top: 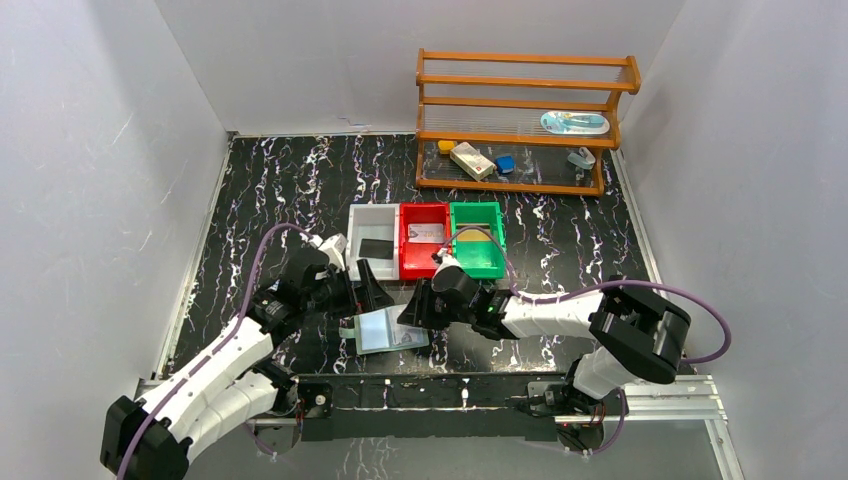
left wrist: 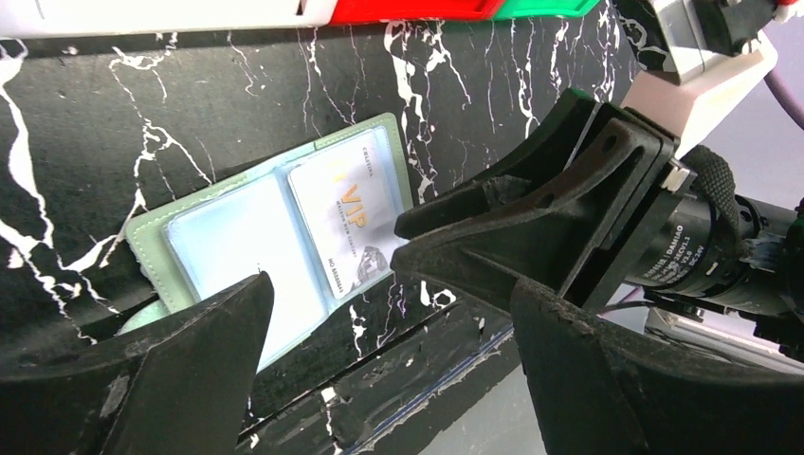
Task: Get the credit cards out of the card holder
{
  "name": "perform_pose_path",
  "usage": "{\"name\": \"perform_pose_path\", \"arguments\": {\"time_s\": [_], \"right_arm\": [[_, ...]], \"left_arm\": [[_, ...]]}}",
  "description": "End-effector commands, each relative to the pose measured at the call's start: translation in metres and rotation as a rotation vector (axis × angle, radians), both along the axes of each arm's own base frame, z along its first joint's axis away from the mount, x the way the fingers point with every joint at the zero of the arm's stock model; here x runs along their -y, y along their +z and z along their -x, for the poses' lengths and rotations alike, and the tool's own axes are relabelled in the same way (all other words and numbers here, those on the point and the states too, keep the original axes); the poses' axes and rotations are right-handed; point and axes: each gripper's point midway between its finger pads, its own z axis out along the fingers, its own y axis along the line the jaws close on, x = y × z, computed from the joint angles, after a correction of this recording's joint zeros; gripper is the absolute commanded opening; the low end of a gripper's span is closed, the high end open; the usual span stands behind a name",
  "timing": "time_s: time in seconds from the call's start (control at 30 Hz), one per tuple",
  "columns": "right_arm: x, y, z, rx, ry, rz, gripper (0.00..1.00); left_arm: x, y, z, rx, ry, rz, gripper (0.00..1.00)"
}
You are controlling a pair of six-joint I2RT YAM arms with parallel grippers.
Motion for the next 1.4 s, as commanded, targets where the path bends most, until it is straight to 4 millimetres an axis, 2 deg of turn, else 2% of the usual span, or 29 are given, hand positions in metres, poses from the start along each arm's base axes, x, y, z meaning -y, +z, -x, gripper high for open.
{"name": "perform_pose_path", "arguments": {"time_s": [0.0, 0.5, 0.83, 1.1, 1.37], "right_arm": [[0.005, -0.001, -0.011, 0.009, -0.085, 0.009, 0.43], [0.014, -0.025, -0.009, -0.034, -0.115, 0.088, 0.42], [0.022, -0.050, -0.004, -0.096, -0.142, 0.147, 0.38], [0.031, -0.066, 0.003, -0.156, -0.175, 0.167, 0.35], [0.029, -0.072, 0.008, -0.190, -0.165, 0.157, 0.35]], "left_arm": [[0.009, 0.001, 0.006, -0.022, -0.036, 0.060, 0.94], [0.019, -0.008, 0.015, -0.073, -0.092, 0.107, 0.87], [0.027, -0.018, 0.020, -0.113, -0.132, 0.139, 0.75], [0.018, -0.057, 0.027, -0.223, -0.063, 0.093, 0.61], [0.018, -0.076, 0.030, -0.242, 0.001, 0.148, 0.52]]}}
